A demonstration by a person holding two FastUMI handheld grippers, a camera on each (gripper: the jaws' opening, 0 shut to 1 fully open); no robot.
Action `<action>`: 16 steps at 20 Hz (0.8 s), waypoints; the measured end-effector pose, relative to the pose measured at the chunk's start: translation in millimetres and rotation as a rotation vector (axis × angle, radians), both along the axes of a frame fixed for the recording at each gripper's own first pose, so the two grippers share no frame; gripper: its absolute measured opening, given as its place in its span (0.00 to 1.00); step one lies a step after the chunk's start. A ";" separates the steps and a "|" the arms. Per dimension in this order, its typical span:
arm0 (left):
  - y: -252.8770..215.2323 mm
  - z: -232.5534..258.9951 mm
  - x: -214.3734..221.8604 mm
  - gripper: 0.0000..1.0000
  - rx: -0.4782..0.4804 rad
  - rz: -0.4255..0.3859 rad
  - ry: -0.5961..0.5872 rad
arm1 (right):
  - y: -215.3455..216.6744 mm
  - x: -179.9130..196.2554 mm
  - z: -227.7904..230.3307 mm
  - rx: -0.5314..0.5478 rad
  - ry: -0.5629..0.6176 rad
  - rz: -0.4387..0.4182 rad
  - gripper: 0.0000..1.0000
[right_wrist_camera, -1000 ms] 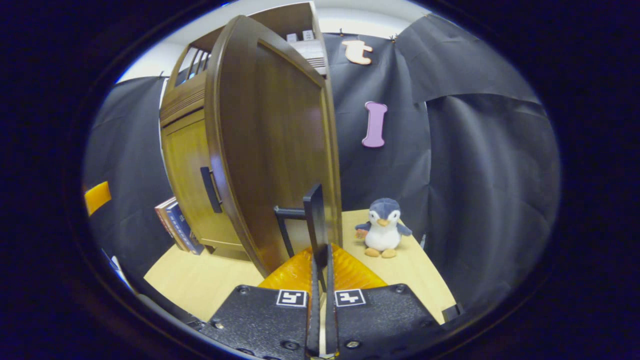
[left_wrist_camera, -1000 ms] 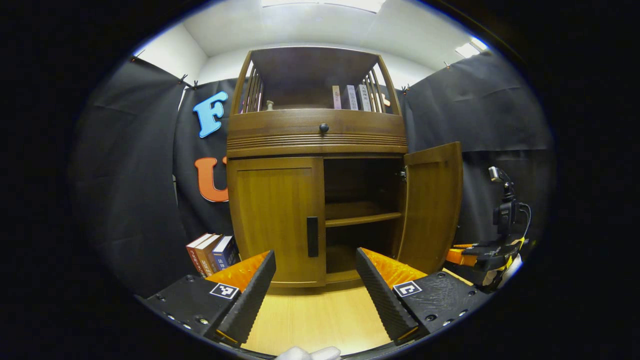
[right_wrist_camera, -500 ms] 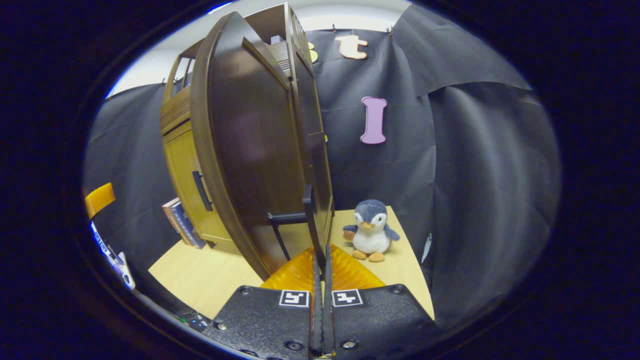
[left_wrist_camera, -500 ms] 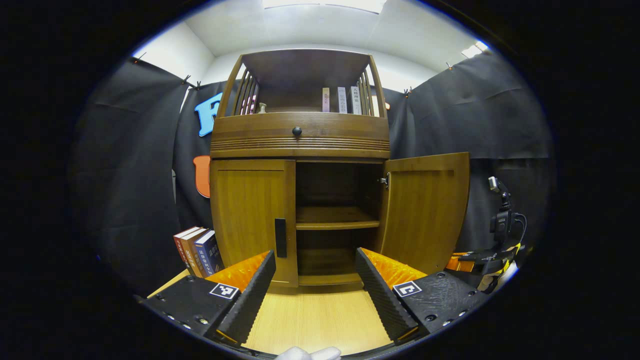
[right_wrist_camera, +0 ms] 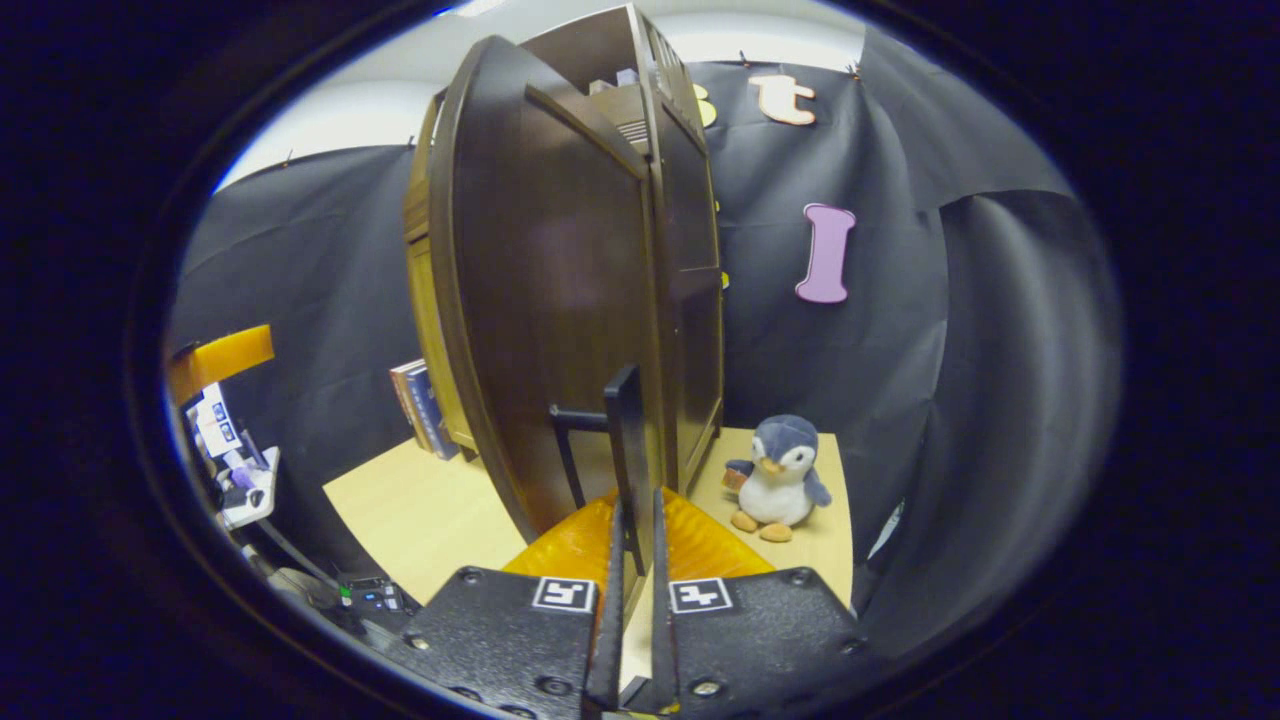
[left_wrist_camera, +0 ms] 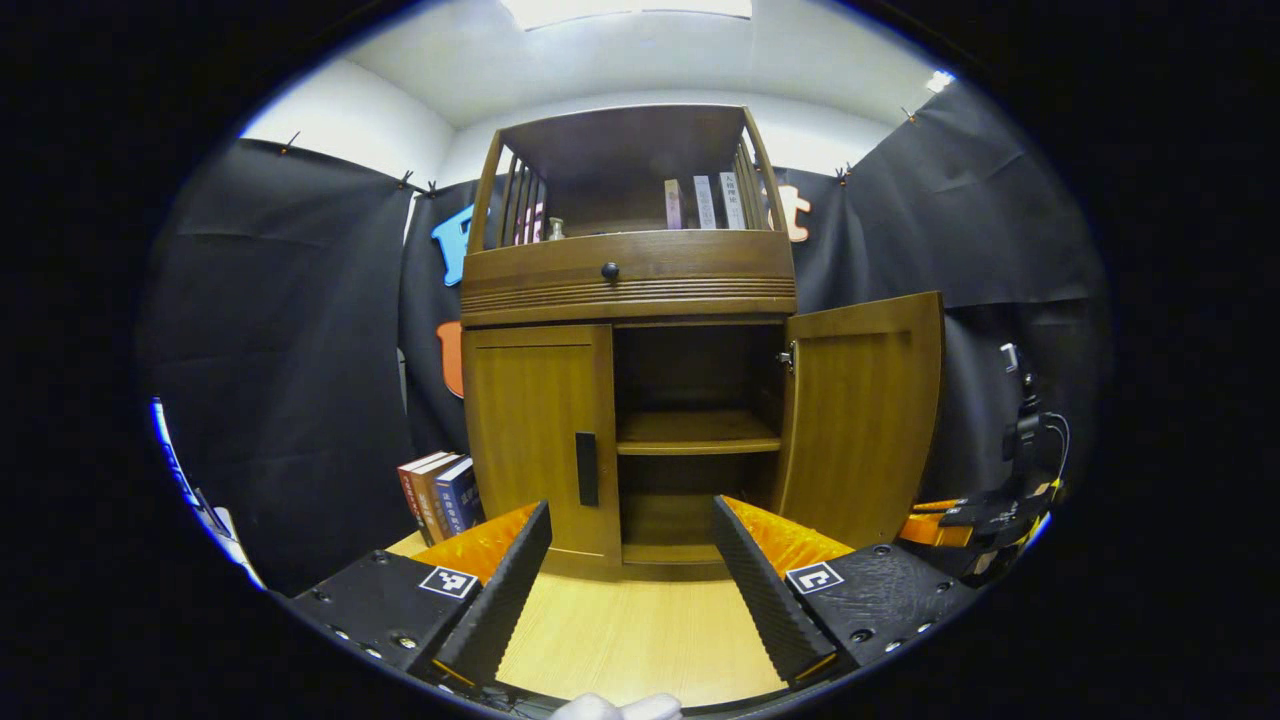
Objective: Open the right door of the double-door shoe cabinet with the right hand, and open the left door with the left hand.
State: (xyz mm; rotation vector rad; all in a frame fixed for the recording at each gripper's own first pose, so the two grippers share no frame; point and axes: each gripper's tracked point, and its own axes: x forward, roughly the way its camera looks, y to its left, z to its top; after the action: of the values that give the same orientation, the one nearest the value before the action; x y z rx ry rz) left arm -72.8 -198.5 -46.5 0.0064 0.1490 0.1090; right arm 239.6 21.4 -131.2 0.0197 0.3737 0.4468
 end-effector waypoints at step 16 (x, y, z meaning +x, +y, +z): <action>85.1 0.2 25.5 0.96 0.042 0.031 0.009 | 19.2 -58.1 113.0 0.024 -0.196 -0.277 0.94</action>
State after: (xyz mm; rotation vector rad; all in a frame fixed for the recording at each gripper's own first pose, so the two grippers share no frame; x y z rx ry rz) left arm -47.3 -113.3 -46.3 0.0467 0.1555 0.1430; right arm 181.5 40.6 -18.2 0.0503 0.1692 0.1767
